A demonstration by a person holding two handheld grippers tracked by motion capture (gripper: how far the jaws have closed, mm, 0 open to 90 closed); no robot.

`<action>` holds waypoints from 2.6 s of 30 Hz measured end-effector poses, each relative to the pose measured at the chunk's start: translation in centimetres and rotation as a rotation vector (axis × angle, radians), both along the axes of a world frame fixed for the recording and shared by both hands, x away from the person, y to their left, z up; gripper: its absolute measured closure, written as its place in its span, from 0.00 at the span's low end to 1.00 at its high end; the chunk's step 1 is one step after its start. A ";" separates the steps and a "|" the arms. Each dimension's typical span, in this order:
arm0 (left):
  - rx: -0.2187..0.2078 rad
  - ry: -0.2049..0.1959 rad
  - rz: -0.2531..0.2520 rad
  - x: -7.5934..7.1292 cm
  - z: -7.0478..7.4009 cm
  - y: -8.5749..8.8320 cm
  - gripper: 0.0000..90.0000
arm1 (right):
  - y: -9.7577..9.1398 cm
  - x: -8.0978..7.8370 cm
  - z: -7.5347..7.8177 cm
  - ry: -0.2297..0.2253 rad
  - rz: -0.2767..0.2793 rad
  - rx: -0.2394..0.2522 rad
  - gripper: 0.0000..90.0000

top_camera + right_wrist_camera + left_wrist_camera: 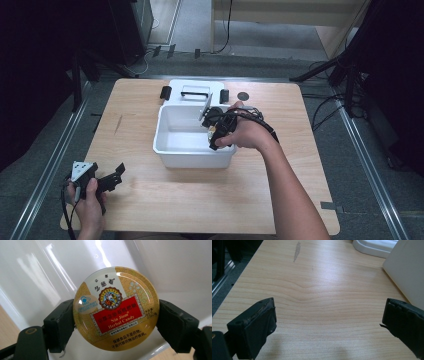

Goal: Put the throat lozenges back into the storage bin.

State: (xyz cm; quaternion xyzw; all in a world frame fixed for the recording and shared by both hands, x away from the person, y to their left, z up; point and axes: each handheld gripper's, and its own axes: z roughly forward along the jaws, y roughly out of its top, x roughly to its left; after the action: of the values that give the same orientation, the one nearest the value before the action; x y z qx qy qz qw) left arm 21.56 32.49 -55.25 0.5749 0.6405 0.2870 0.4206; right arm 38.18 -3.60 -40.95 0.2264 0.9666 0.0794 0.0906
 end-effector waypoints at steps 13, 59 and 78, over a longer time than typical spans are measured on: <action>-0.003 0.001 -0.001 0.0 0.0 0.0 0.00 | -0.2 0.7 -1.9 -0.010 0.044 -0.041 0.23; 0.004 0.000 0.000 0.0 0.0 0.0 0.00 | -8.0 -1.2 4.5 -0.067 -0.261 0.139 0.20; 0.011 0.002 -0.002 0.0 0.0 -0.1 0.00 | -15.7 -2.1 1.3 -0.064 -0.480 0.156 0.02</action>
State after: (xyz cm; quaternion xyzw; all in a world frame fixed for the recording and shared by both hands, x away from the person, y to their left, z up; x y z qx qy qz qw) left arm 21.53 32.44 -55.23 0.5781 0.6386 0.2895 0.4173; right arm 36.05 -19.32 -39.66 0.4529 0.8728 0.1373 0.1196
